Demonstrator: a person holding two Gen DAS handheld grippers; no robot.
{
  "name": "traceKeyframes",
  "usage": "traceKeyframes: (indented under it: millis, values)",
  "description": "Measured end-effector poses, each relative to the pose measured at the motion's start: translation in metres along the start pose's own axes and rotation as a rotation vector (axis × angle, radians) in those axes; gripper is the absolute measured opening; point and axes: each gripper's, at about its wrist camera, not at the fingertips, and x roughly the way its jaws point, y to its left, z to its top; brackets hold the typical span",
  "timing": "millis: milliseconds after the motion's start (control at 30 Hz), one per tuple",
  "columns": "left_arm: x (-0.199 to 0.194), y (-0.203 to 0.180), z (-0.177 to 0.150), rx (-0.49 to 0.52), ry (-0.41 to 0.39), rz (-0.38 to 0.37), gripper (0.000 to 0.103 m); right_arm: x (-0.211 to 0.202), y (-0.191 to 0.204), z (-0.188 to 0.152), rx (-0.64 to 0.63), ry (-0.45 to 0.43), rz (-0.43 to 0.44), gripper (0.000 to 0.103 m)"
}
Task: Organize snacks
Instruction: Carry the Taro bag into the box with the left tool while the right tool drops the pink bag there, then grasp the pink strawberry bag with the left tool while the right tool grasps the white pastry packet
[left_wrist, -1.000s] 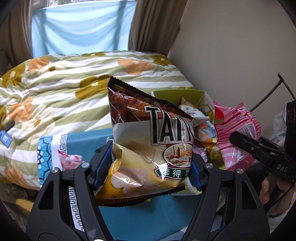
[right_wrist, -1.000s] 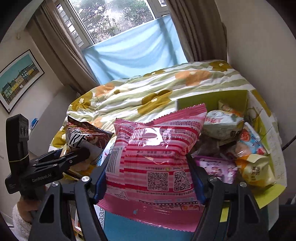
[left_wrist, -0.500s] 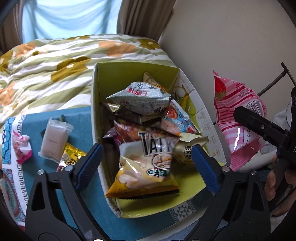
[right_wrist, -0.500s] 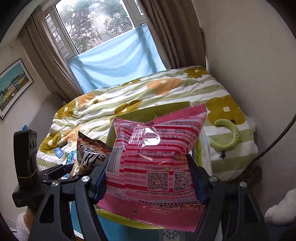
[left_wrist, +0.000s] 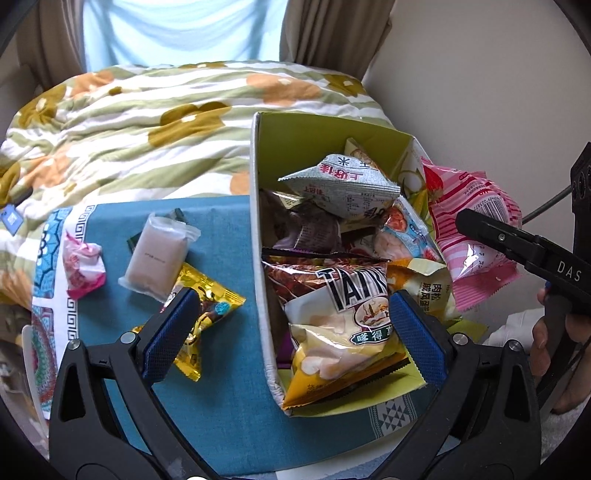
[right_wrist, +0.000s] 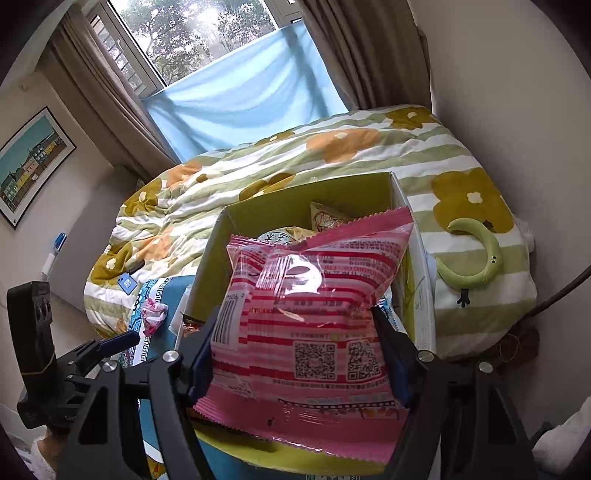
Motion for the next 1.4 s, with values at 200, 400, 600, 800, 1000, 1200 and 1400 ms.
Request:
traceKeyframes:
  millis: [200, 400, 600, 800, 1000, 1200, 1400]
  values:
    - [0.005, 0.004, 0.002, 0.002, 0.027, 0.028, 0.101, 0.018, -0.002, 0.010, 0.006, 0.059, 0.004, 0.071]
    - [0.002, 0.010, 0.001, -0.010, 0.027, 0.033, 0.101, 0.029, -0.006, 0.008, 0.044, 0.123, -0.014, 0.072]
    - [-0.005, 0.013, -0.002, -0.014, 0.012, 0.038, 0.101, 0.022, 0.002, 0.013, 0.030, 0.100, -0.036, 0.096]
    - [-0.010, 0.019, -0.009, -0.032, 0.013, 0.034, 0.101, 0.005, 0.006, 0.010, 0.001, 0.011, -0.061, 0.096]
    - [-0.025, 0.023, -0.017, -0.056, -0.011, 0.043, 0.101, 0.002, 0.015, 0.004, -0.040, 0.038, -0.024, 0.096]
    - [-0.060, 0.040, -0.030, -0.095, -0.076, 0.110, 0.101, -0.010, 0.032, 0.001, -0.123, -0.003, -0.040, 0.096]
    - [-0.097, 0.074, -0.044, -0.150, -0.150, 0.165, 0.101, -0.024, 0.051, -0.003, -0.175, -0.083, -0.024, 0.096]
